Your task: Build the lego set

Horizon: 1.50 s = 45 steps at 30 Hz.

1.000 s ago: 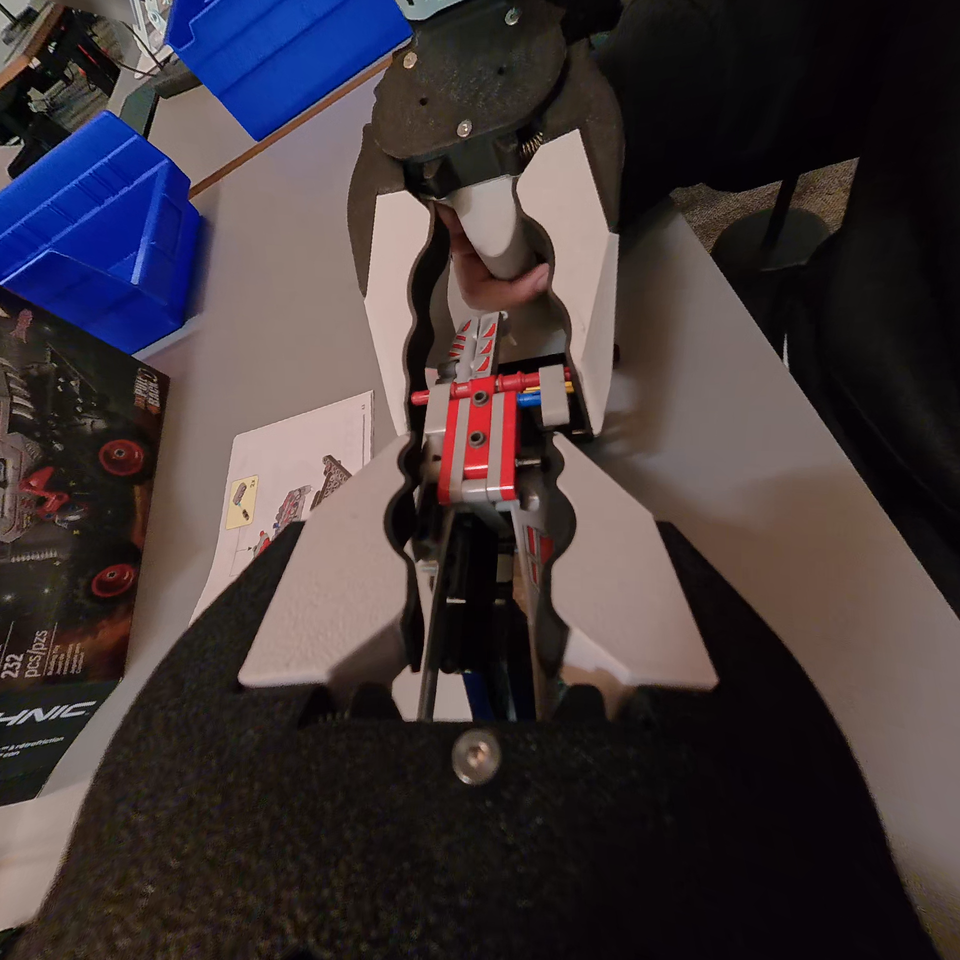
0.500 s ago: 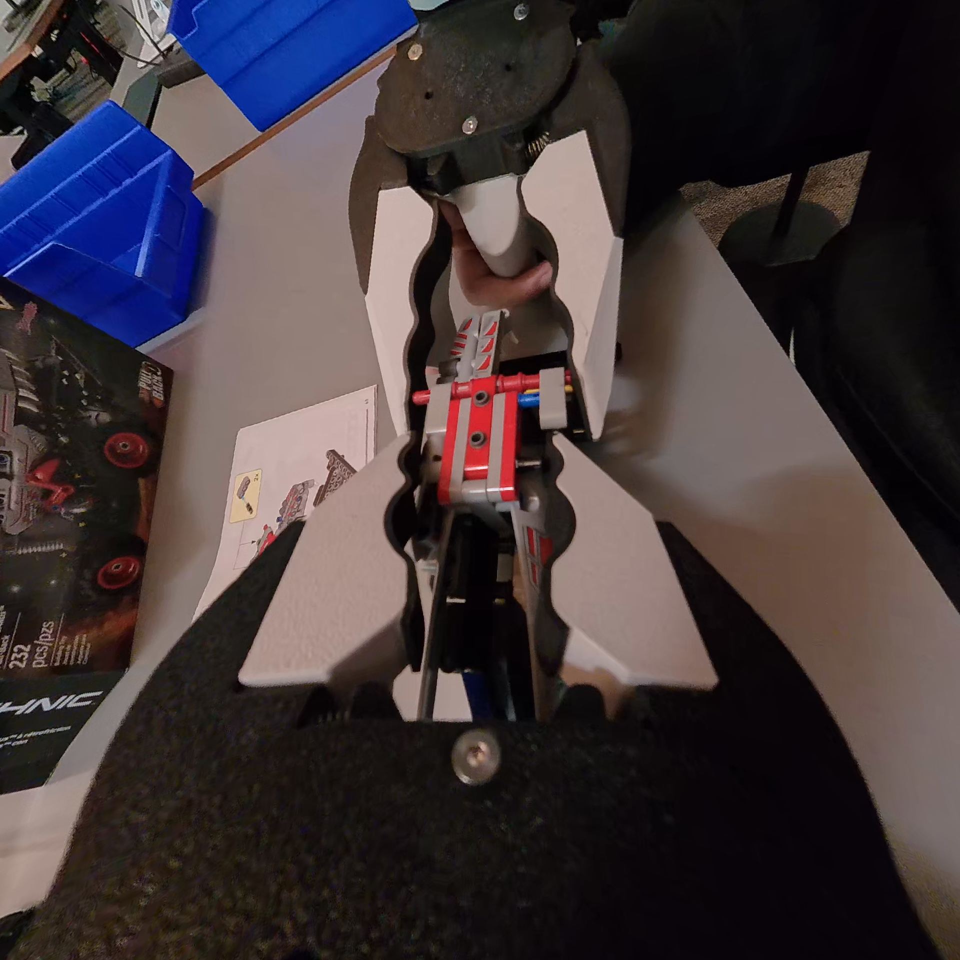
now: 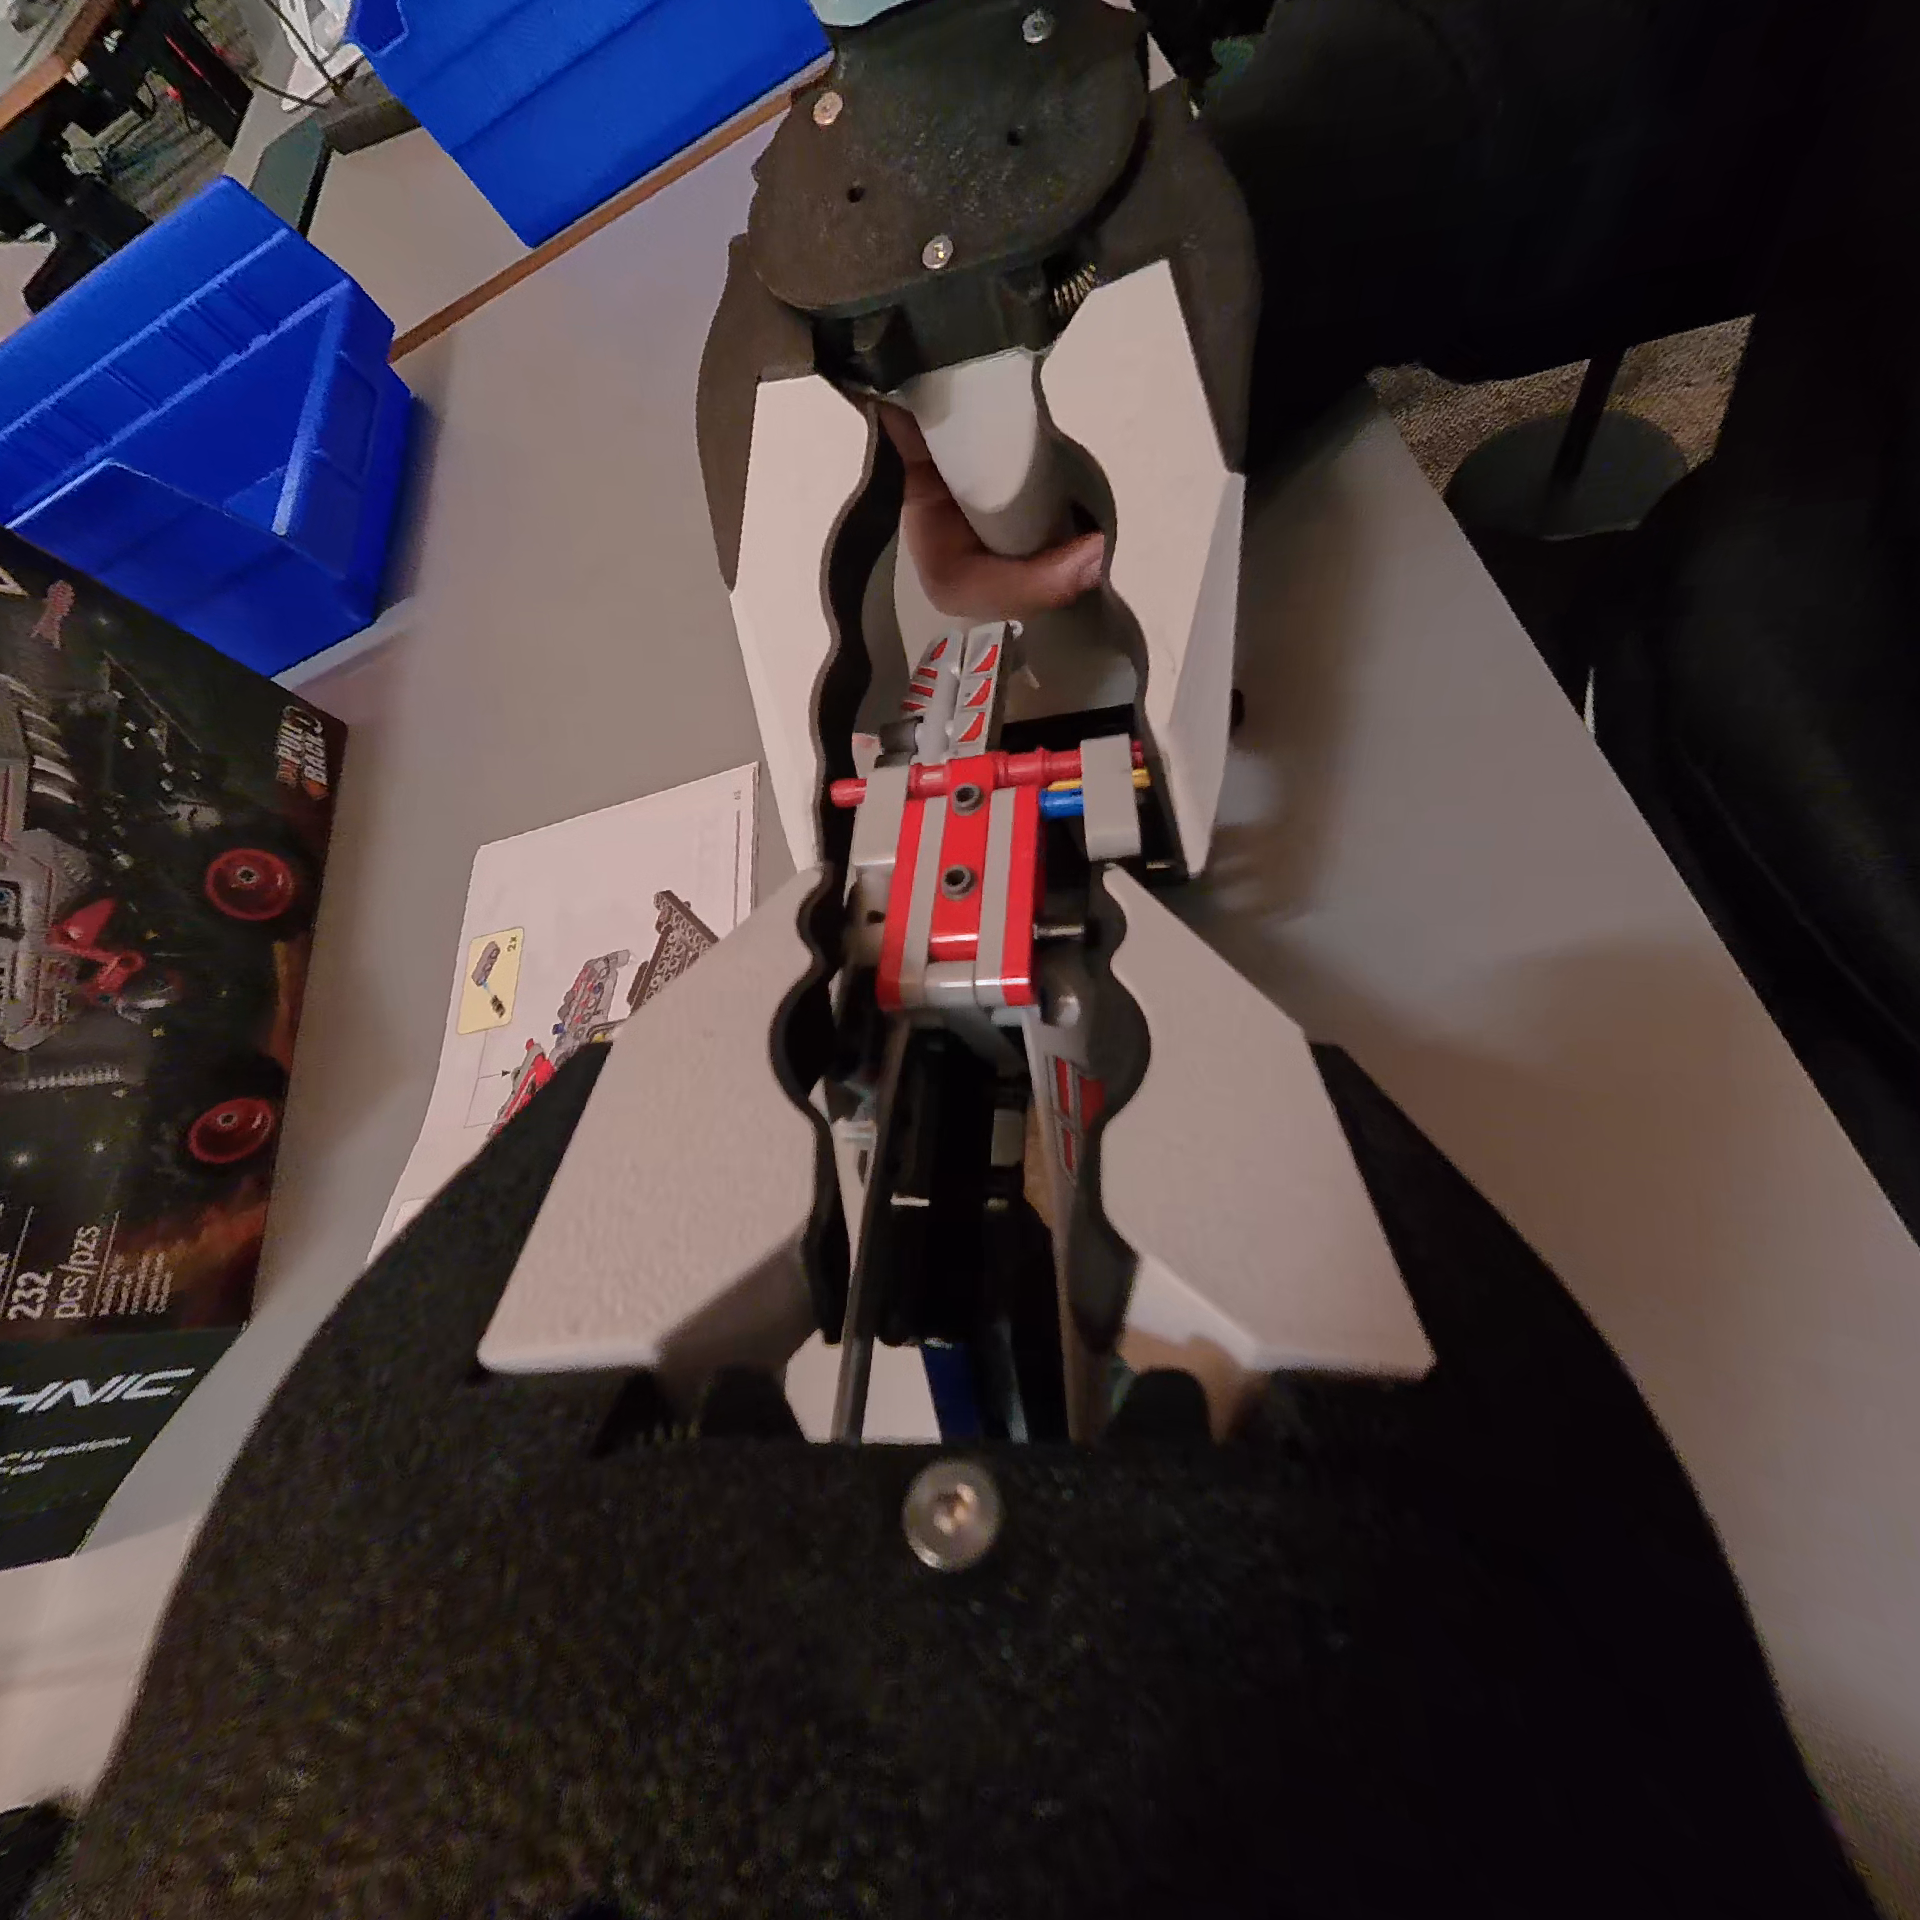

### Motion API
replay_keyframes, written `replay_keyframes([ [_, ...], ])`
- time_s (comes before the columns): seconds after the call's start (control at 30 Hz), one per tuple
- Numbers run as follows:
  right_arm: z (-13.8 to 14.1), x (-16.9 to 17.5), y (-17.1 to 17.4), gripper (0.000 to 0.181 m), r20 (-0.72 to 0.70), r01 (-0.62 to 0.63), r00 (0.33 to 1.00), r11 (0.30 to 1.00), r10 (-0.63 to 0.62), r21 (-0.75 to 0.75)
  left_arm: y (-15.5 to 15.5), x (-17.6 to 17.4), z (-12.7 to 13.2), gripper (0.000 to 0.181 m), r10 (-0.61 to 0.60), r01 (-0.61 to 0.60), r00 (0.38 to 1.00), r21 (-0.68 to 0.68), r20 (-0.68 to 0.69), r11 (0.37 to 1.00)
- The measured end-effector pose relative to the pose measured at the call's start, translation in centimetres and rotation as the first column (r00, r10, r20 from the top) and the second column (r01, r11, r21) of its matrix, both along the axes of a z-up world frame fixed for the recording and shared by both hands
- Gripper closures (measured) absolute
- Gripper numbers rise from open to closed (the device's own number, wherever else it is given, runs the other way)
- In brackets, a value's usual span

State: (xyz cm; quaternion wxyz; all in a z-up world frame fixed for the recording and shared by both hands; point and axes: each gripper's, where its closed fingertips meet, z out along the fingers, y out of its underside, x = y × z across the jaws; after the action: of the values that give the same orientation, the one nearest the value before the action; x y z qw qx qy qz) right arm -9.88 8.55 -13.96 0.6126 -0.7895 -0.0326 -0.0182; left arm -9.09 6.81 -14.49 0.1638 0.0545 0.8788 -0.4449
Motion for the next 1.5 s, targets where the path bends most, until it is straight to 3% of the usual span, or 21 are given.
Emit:
replay_keyframes([
  [0.13, -0.1, -0.5, -0.1, 0.111, 0.027, -0.030, 0.999, 1.000, 0.030, -0.008, 0.0, -0.2, 0.0, 0.137, -0.011, 0.011, 1.000, -0.001, -0.006, 1.000],
  [0.73, -0.1, -0.2, -0.1, 0.120, 0.025, -0.031, 0.999, 0.999, 0.032, -0.006, 0.2, -0.2, 0.0, 0.136, -0.009, 0.009, 1.000, -0.001, -0.014, 1.000],
  [0.87, 0.0, -0.3, -0.2, 0.120, 0.001, -0.049, 0.999, 0.999, 0.049, -0.001, 0.2, -0.8, 0.1, 0.127, -0.038, 0.038, 0.997, -0.014, -0.068, 0.999],
  [1.17, 0.2, -0.3, -0.3, 0.120, -0.006, -0.057, 0.998, 0.998, 0.057, 0.012, 0.3, -1.0, 0.3, 0.125, -0.009, -0.001, 0.977, -0.044, -0.213, 0.999],
  [1.27, 0.1, -0.2, -0.2, 0.120, -0.005, -0.051, 0.999, 0.999, 0.051, 0.007, 0.3, -1.6, 1.3, 0.119, -0.040, 0.009, 0.954, -0.105, -0.296, 0.994],
  [1.33, 0.1, -0.2, -0.3, 0.120, -0.003, -0.051, 0.999, 0.999, 0.051, 0.007, -0.1, -1.5, 2.1, 0.127, -0.035, -0.016, 0.949, -0.157, -0.313, 0.988],
  [1.4, 0.1, -0.3, -0.3, 0.120, -0.002, -0.051, 0.999, 0.999, 0.051, 0.007, -0.1, -1.3, 1.8, 0.132, -0.005, -0.037, 0.951, -0.131, -0.310, 0.991],
  [1.5, 0.0, -0.3, -0.2, 0.120, -0.003, -0.052, 0.999, 0.999, 0.052, 0.003, 0.0, -1.1, 0.7, 0.126, 0.035, -0.055, 0.957, -0.063, -0.289, 0.996],
])
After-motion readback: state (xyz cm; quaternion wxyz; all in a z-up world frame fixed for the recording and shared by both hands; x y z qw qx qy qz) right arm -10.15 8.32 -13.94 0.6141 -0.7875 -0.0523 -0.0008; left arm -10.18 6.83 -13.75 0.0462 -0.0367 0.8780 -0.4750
